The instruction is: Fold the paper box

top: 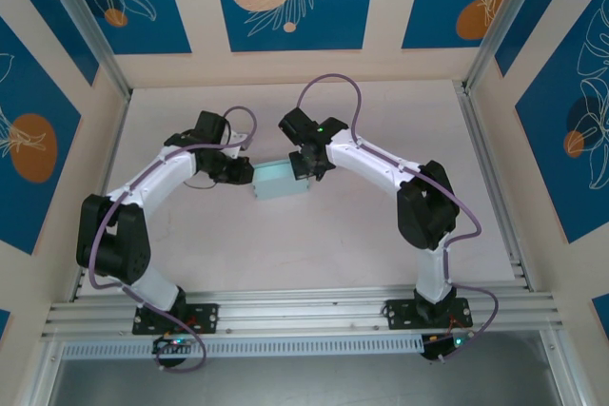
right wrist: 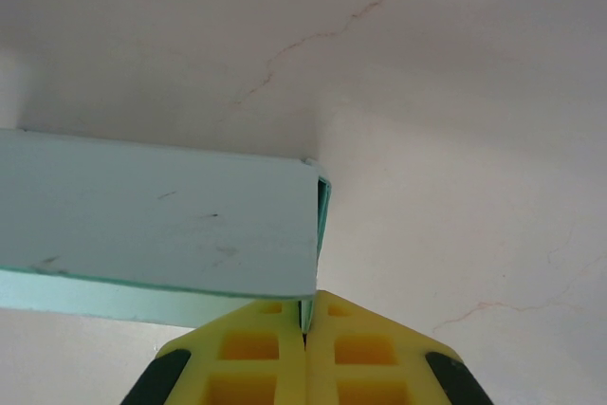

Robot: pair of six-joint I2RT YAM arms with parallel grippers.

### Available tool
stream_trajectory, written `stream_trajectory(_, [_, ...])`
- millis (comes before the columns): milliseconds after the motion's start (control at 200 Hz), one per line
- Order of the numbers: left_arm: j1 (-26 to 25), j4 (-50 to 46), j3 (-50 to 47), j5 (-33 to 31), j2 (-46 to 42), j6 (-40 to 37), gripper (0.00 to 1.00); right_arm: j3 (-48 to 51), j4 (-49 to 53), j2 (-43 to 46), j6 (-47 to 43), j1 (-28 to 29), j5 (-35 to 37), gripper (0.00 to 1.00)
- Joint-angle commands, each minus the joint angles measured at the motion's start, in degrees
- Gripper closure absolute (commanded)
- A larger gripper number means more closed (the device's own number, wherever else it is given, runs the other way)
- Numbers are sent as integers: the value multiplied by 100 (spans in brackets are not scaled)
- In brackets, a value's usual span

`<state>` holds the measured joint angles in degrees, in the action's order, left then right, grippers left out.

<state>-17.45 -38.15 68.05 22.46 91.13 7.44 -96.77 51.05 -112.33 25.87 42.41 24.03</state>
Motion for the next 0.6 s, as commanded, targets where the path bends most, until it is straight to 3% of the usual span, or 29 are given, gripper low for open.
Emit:
stream_trajectory(0, [-78,150,91,522,-113,169,92,73,178,-331,-47,57,-330,100])
stream_trajectory(325, [-67,534,107,950,-123,485,97,108,152,-335,-56,65,-331,100])
stream_trajectory(450, [-65,625,122,1060,-131,572,83,92,152,-356,-57,65,-338,100])
stream_trajectory(595, [-66,602,121,981,-115,538,83,78,158,-373,-62,65,-346,100])
